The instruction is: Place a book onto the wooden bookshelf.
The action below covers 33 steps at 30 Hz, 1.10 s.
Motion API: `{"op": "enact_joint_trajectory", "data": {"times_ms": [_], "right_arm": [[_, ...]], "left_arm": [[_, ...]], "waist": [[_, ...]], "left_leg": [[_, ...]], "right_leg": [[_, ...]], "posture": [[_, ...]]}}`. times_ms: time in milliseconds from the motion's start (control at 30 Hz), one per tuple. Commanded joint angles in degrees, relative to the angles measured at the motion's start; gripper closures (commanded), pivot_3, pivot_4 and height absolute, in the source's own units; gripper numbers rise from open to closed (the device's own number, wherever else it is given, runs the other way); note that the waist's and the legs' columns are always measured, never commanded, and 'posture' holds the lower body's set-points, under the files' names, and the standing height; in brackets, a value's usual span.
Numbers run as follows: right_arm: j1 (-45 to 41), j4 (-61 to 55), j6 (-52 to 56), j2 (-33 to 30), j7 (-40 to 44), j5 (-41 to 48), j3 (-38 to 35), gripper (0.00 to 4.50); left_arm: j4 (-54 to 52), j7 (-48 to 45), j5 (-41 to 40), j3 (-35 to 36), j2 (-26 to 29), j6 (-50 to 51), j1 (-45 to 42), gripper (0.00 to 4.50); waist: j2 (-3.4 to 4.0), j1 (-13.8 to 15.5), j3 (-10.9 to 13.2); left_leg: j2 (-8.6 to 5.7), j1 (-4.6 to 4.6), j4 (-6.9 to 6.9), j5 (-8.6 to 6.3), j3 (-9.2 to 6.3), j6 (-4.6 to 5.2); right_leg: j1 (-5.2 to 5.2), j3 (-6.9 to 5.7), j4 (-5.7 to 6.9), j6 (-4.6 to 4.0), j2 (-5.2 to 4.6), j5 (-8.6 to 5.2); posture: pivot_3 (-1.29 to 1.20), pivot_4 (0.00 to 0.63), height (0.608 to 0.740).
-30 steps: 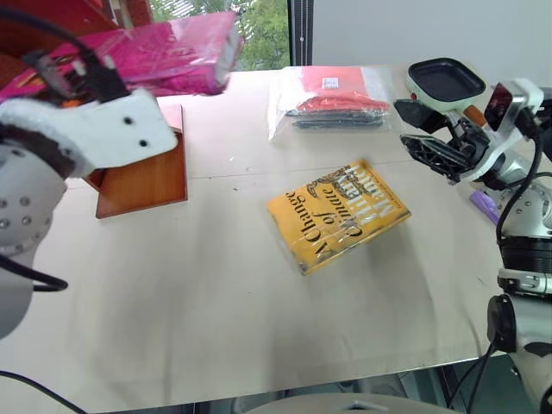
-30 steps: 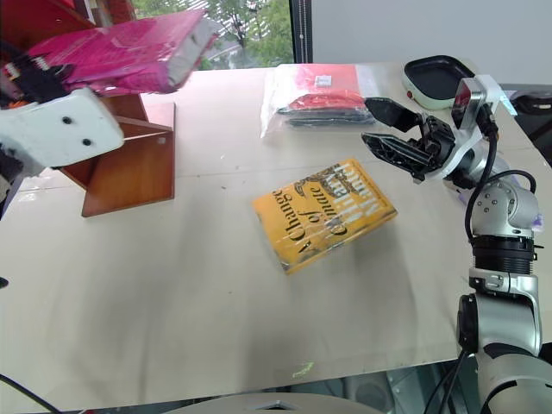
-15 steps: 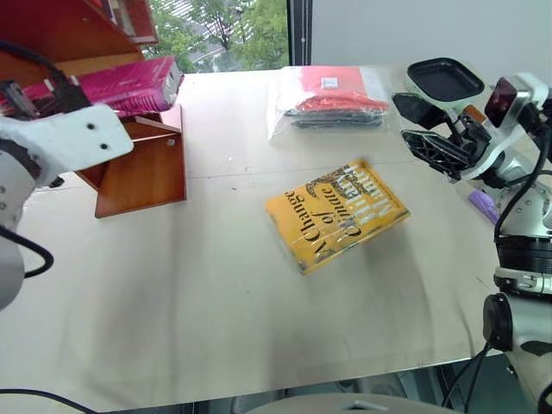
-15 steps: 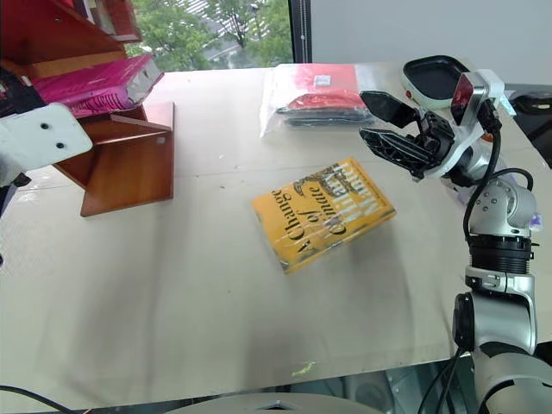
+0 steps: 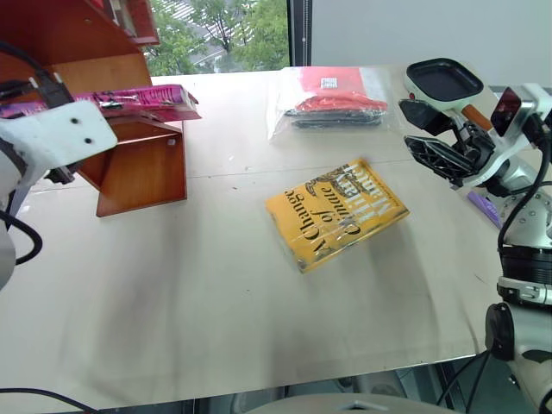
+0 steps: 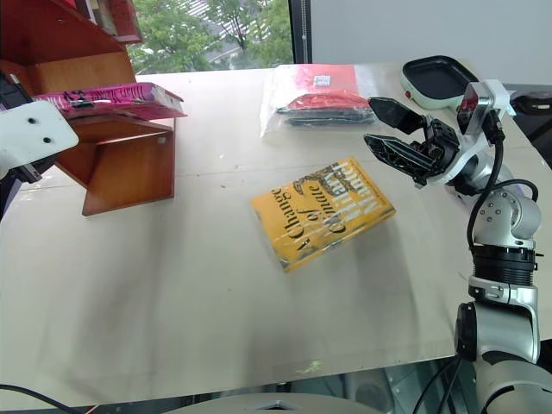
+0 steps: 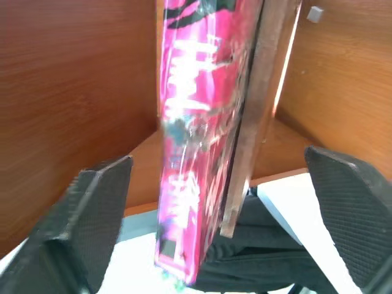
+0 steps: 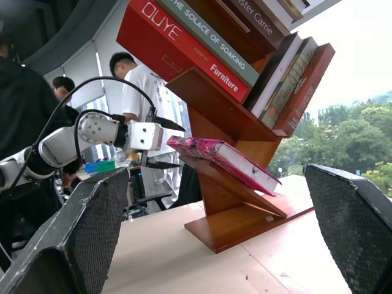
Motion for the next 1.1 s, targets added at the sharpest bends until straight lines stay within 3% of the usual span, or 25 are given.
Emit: {"op": "enact_joint_trajectory", "data": {"times_ms": [33, 267, 433, 533, 600, 700, 767, 800, 900, 1100], "right_arm": [[-0.2, -1.8, -1.0, -0.7, -0.6, 0.9, -2.3, 0.0], [0.1, -1.4, -0.5, 0.0, -0.8, 0.9, -1.5, 0.0], [0.1, -1.0, -0.7, 0.3, -0.4, 0.4, -1.0, 0.0], [0.7, -1.0, -0.8, 0.0, 0.1, -0.2, -0.6, 0.0], [2.4, -1.1, -1.4, -0.6, 0.4, -1.3, -0.6, 0.0], [7.4, -0.2, -6.8, -0.7, -0.9, -6.5, -0.1, 0.0], [11.7, 1.7, -11.8, -1.0, -0.9, -10.5, -0.2, 0.0], [14.5, 2.7, -14.7, -1.4, -0.3, -12.7, -0.2, 0.0], [23.3, 5.3, -25.0, -3.3, -0.1, -20.6, 0.2, 0.0], [35.3, 5.0, -33.0, -5.0, -2.2, -24.2, -2.7, 0.0]], "left_arm": [[-4.6, -1.3, 6.4, 7.3, -2.3, 2.6, 3.5, 0.06], [-7.1, 0.1, 18.8, 19.8, -5.8, -0.6, 5.5, 0.06], [-13.4, 5.7, 12.0, 14.9, -12.8, -5.5, -3.8, 0.06], [-18.1, 7.4, 5.2, 10.7, -22.7, -13.7, -2.8, 0.06], [-20.3, 9.5, -0.4, 9.2, -33.8, -20.2, 3.6, 0.06], [-21.6, 9.9, -17.4, 6.9, -54.0, -21.2, 10.4, 0.06], [-22.1, 6.5, -28.2, 4.3, -61.7, -16.9, 15.9, 0.06], [-22.4, 3.5, -33.1, 2.4, -63.4, -15.2, 20.2, 0.06], [-21.0, -1.4, -36.0, -2.9, -61.6, -12.7, 31.4, 0.06], [-12.2, 0.7, -34.3, -6.3, -59.5, -15.6, 38.2, 0.06]], "waist": [[0.0, -0.1, 0.0], [-0.04, 0.0, 0.0], [-0.11, 0.4, -0.1], [-0.11, 0.3, -0.2], [-0.09, 0.0, -0.3], [-0.35, 0.0, -0.5], [-0.45, 0.4, -0.6], [-0.45, 0.6, -0.6], [-0.43, 0.9, -0.7], [0.0, 0.4, -0.6]], "left_leg": [[0.0, 0.01, 0.0, 0.0, 0.0, 0.0], [0.03, 0.01, 0.0, 0.01, -0.01, -0.02], [0.01, 0.03, 0.08, 0.01, -0.06, -0.01], [0.0, 0.04, 0.18, 0.0, -0.04, 0.0], [0.0, 0.01, 0.23, 0.0, 0.0, 0.0], [0.08, -0.01, 0.25, -0.01, 0.09, -0.01], [0.14, -0.16, 0.36, -0.03, 0.01, 0.01], [0.13, -0.17, 0.44, -0.05, -0.02, 0.02], [0.1, 0.08, 0.5, -0.08, -0.03, 0.07], [0.16, 1.33, 0.49, -0.12, 0.02, 0.16]], "right_leg": [[0.0, 0.01, 0.01, 0.0, 0.01, 0.0], [0.0, -0.02, 0.0, 0.0, 0.02, 0.0], [0.04, -0.05, 0.03, -0.01, -0.23, 0.0], [0.1, 0.0, 0.08, -0.01, -0.3, 0.01], [0.1, 0.14, 0.07, -0.01, -0.34, 0.02], [0.08, 0.19, 0.02, -0.01, -0.37, 0.02], [0.03, 0.04, 0.01, -0.01, -0.36, 0.02], [0.05, 0.01, 0.01, -0.01, -0.37, 0.02], [0.29, 0.0, 0.02, -0.02, -0.4, 0.01], [1.51, 0.04, -0.06, -0.06, -0.21, -0.33]], "posture": [[0.0, 0.15, 0.735], [0.0, 0.15, 0.735], [0.0, 0.15, 0.735], [0.0, 0.15, 0.735], [0.0, 0.15, 0.735], [0.0, 0.15, 0.735], [0.0, 0.15, 0.735], [0.0, 0.15, 0.735], [0.0, 0.15, 0.735], [0.0, 0.15, 0.735]]}}
